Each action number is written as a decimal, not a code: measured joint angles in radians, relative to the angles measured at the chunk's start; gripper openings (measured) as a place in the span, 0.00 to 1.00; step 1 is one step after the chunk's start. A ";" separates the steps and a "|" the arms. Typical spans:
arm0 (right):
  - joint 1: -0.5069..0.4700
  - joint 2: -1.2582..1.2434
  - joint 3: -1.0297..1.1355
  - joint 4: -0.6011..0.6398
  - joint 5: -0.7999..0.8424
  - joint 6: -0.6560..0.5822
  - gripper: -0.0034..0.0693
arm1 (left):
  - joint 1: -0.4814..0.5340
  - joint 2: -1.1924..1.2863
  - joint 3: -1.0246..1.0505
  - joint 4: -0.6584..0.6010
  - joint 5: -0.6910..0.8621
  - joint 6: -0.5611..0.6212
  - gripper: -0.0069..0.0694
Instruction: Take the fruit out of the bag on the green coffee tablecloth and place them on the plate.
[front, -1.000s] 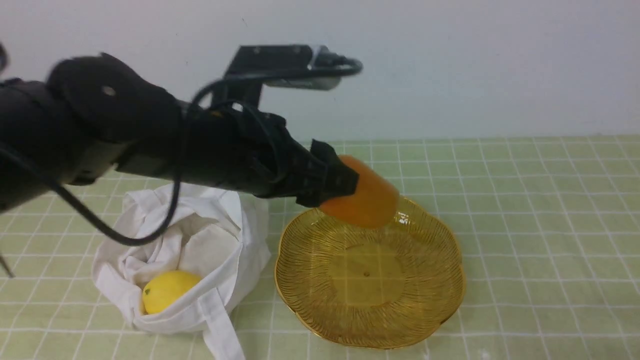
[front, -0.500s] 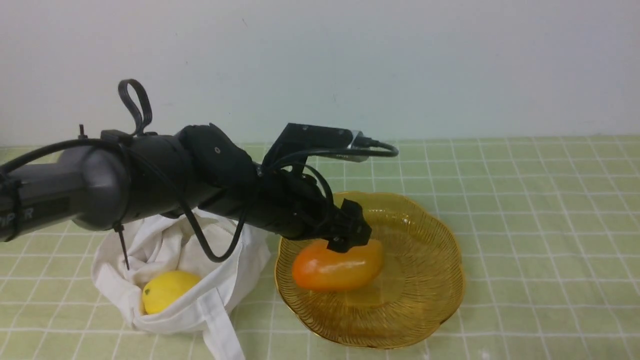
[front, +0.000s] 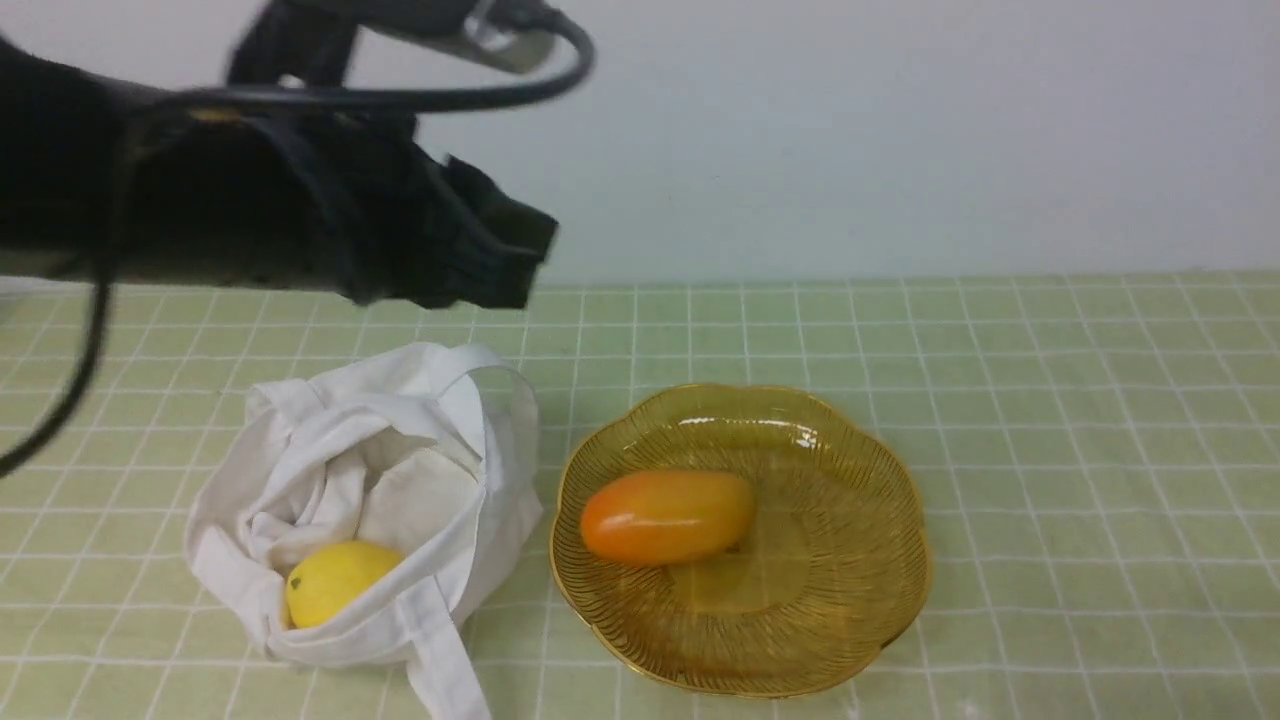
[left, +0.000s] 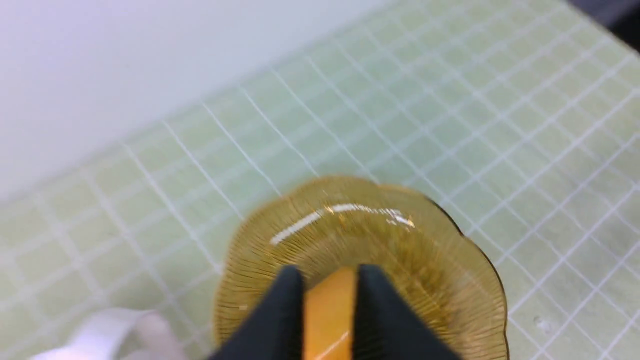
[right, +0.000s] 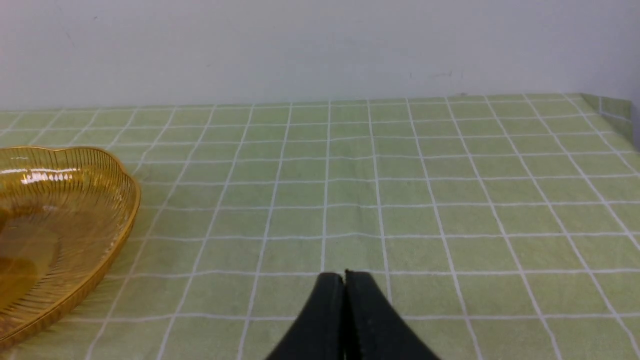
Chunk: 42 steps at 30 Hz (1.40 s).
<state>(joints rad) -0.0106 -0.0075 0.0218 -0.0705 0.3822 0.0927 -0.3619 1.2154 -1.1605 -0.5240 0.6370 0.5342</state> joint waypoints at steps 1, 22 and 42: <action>0.000 0.000 0.000 0.000 0.000 0.000 0.03 | 0.011 -0.095 0.012 0.043 0.018 -0.049 0.11; 0.000 0.000 0.000 0.000 0.000 0.000 0.03 | 0.019 -0.873 0.441 0.078 0.021 -0.134 0.08; 0.000 0.000 0.000 0.000 0.000 0.000 0.03 | 0.132 -1.043 0.787 0.466 -0.253 -0.534 0.08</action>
<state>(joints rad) -0.0106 -0.0075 0.0218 -0.0705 0.3822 0.0927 -0.2299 0.1721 -0.3731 -0.0585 0.3843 0.0000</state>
